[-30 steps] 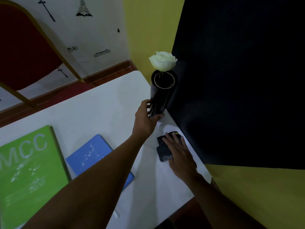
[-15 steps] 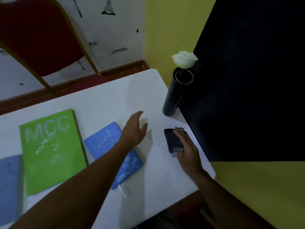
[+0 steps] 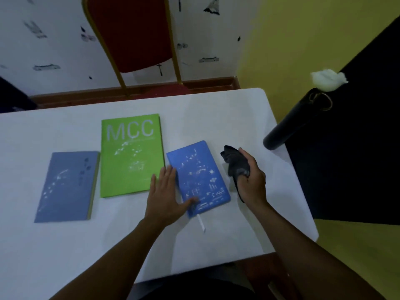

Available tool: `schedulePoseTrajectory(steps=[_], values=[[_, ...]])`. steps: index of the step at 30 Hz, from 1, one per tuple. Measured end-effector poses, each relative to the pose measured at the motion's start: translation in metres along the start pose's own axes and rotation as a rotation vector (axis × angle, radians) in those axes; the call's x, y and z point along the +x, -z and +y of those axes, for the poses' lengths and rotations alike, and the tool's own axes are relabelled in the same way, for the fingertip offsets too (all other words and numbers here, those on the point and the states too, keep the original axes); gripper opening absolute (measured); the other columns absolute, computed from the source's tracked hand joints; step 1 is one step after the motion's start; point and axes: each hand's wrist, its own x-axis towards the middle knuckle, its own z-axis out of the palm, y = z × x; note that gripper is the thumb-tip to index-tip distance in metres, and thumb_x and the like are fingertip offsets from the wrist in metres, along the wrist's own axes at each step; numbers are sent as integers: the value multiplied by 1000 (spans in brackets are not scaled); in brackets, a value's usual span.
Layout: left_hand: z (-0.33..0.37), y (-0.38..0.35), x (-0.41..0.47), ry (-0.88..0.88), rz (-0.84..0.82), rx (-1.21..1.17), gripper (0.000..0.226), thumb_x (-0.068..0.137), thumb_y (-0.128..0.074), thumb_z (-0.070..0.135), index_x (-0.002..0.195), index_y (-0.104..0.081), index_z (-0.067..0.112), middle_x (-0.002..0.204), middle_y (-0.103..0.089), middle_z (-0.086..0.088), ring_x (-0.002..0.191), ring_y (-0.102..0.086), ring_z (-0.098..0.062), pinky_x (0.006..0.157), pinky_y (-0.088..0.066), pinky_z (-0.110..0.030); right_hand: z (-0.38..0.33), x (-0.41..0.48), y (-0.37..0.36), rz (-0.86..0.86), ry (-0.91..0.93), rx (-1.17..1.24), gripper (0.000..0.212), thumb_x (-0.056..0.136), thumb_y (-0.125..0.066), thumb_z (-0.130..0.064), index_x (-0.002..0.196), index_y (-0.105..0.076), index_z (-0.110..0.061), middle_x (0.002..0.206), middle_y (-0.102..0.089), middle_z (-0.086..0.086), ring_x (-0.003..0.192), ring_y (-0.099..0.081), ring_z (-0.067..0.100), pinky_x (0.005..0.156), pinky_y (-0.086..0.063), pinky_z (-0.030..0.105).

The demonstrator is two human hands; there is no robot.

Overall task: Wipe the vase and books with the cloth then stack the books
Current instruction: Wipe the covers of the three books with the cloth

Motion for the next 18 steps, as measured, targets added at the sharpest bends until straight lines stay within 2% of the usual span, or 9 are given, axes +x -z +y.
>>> schedulePoseTrajectory(steps=[5, 6, 8, 9, 11, 12, 14, 16, 18], values=[[-1, -9, -17, -56, -118, 166, 149, 56, -30, 107, 160, -8, 2, 169, -2, -12, 156, 7, -26, 125, 7, -51, -25, 19, -55, 31, -38, -26, 60, 93, -47, 8, 144, -54, -23, 133, -64, 3, 109, -58, 13, 70, -44, -3], [-1, -12, -17, -63, -135, 200, 151, 55, -30, 108, 159, -8, 1, 169, -3, -14, 156, 6, -28, 125, 7, -52, -30, 23, -65, 35, -36, -36, 60, 92, -47, 8, 144, -54, -22, 133, -64, 4, 108, -58, 14, 72, -48, 1], [-2, -19, -16, -72, -144, 248, 147, 59, -31, 105, 158, -12, -2, 168, -9, -18, 156, 0, -31, 125, 3, -55, -36, 31, -86, 24, -25, -74, 61, 91, -48, 7, 144, -53, -22, 137, -63, 6, 118, -60, 21, 92, -56, 21], [-3, -21, -16, -79, -138, 262, 143, 63, -31, 103, 158, -15, -3, 167, -13, -20, 156, -3, -32, 125, 1, -56, -37, 34, -95, -4, -26, -91, 60, 91, -48, 6, 146, -52, -20, 140, -62, 8, 124, -59, 25, 101, -53, 28], [-7, -23, -15, -104, -116, 273, 136, 68, -32, 99, 157, -18, -3, 166, -18, -20, 156, -8, -32, 124, -1, -56, -35, 39, -112, -140, -21, -140, 60, 94, -48, 6, 150, -47, -15, 150, -53, 11, 138, -49, 29, 108, -44, 28], [-9, -23, -15, -116, -105, 274, 134, 69, -32, 98, 157, -19, -3, 166, -18, -20, 156, -9, -31, 124, -1, -56, -33, 40, -119, -229, 8, -189, 60, 95, -49, 3, 152, -45, -15, 158, -44, 10, 147, -38, 31, 116, -37, 34], [-11, -21, -15, -127, -101, 285, 134, 69, -31, 99, 158, -18, -1, 166, -17, -19, 156, -9, -30, 124, 0, -56, -23, 39, -131, -371, 128, -363, 64, 94, -56, -8, 155, -40, -17, 169, -22, 7, 158, -9, 32, 128, -11, 47], [-11, -20, -14, -117, -116, 303, 135, 68, -27, 100, 159, -12, 1, 167, -11, -17, 156, -3, -29, 124, 6, -56, -12, 40, -135, -441, 245, -529, 77, 91, -60, -30, 160, -29, -21, 172, -6, 6, 158, 5, 31, 128, 6, 48], [-11, -19, -15, -92, -132, 312, 136, 67, -22, 102, 159, -4, 2, 168, -3, -16, 156, 5, -29, 123, 12, -55, -6, 40, -135, -473, 299, -614, 82, 92, -51, -50, 163, -18, -26, 173, 3, 3, 158, 11, 28, 125, 11, 46]])
